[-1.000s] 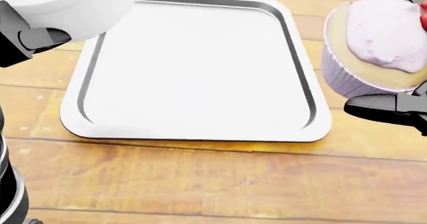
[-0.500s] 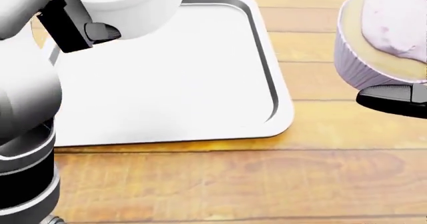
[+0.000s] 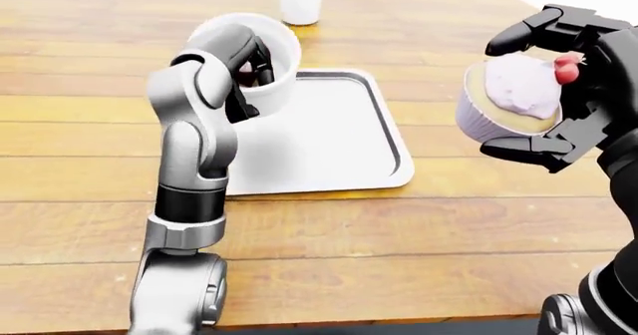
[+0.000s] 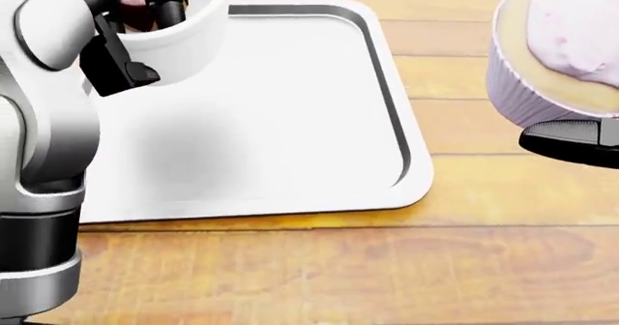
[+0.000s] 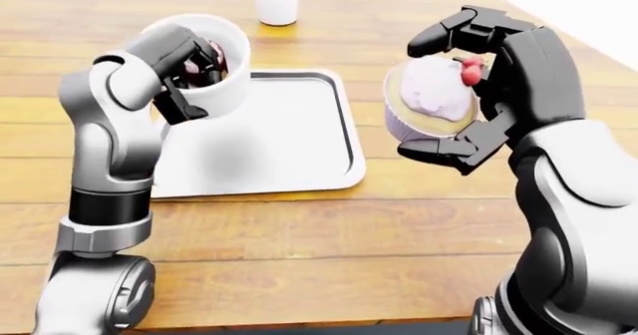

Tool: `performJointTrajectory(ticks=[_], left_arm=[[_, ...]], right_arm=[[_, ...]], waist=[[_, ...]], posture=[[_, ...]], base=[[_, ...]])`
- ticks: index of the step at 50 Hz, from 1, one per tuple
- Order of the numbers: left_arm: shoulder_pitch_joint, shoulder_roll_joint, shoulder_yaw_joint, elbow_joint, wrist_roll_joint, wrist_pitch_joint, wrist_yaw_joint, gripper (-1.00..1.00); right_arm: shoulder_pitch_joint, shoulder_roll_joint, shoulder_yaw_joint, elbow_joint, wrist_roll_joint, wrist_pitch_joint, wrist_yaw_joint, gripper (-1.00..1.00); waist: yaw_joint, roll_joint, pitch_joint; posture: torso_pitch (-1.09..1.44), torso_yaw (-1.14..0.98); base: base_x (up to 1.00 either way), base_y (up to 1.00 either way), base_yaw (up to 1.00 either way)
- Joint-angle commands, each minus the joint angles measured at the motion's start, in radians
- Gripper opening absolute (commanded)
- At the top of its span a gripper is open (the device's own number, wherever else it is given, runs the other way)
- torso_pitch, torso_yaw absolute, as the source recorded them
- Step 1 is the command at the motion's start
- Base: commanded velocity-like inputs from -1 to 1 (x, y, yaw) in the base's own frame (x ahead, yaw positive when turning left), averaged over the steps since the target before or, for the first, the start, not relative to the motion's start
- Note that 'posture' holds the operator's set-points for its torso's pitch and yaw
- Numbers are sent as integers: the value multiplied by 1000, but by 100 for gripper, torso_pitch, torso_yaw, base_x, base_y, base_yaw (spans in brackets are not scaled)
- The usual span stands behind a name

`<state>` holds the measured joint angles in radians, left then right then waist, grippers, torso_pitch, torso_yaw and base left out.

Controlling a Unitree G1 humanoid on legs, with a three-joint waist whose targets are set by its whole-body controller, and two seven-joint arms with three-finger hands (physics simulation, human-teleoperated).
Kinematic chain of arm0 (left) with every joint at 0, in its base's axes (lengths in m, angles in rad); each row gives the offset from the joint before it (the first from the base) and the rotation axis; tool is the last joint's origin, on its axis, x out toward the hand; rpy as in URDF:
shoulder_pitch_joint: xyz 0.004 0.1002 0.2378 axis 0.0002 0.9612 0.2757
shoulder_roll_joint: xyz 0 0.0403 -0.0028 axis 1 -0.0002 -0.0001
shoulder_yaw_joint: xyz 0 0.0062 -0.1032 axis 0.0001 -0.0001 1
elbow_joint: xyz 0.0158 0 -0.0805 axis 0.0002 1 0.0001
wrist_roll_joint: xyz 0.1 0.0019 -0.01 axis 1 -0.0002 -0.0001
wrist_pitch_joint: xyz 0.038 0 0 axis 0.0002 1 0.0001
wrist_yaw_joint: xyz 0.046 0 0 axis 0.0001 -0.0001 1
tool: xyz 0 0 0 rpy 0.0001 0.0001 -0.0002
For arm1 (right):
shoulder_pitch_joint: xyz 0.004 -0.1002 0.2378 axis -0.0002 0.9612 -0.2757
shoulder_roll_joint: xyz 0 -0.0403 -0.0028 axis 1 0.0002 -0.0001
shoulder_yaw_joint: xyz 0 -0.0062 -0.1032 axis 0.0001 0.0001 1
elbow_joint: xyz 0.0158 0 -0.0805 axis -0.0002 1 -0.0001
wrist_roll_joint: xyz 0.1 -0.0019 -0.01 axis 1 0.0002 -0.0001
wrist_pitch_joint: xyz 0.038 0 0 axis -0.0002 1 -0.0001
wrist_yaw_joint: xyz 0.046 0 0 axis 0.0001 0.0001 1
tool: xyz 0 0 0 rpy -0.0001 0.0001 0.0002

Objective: Pick up the bowl with cake and place it on the tray. Pick up the cupcake and place it on the tray.

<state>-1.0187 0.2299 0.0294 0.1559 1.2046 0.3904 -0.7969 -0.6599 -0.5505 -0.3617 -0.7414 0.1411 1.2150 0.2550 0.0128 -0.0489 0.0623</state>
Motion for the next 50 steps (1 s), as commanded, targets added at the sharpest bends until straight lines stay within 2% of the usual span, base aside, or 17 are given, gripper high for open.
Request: performJointTrajectory(ticks=[1,9,33,45,47,50], left_arm=[[-52,18,6,-62,2,-22,71,-100],[-43,20,3,4,-25,-32,121,-100],[-3,18,-4,27,-18,-40,113,-100],[12,11,-6,21,-13,-40,109,-72],[17,10,-7,20,-12,-40,111,-59],[19,8,-7,28,-14,-42,117,-52]], right_arm=[[-28,-18,-21,-22,-4,-17,-8,-100],[-12,-16,-24,-24,0,-27,-12,-100],[16,-1,-23,-16,-6,-56,-17,-100],[17,-3,-29,-17,-2,-53,-17,-100],[16,-3,-28,-16,-1,-53,-18,-100],[20,-2,-28,-11,-2,-61,-19,-100]], waist=[[1,0,-36],[2,2,-38],[-1,5,-44],[-1,6,-45],[-2,7,-45],[-2,8,-47]], posture=[[0,0],[0,0],[0,0],[0,0],[0,0],[0,0]], base=[[0,0,0],[0,0,0],[0,0,0],[0,0,0],[0,0,0],[0,0,0]])
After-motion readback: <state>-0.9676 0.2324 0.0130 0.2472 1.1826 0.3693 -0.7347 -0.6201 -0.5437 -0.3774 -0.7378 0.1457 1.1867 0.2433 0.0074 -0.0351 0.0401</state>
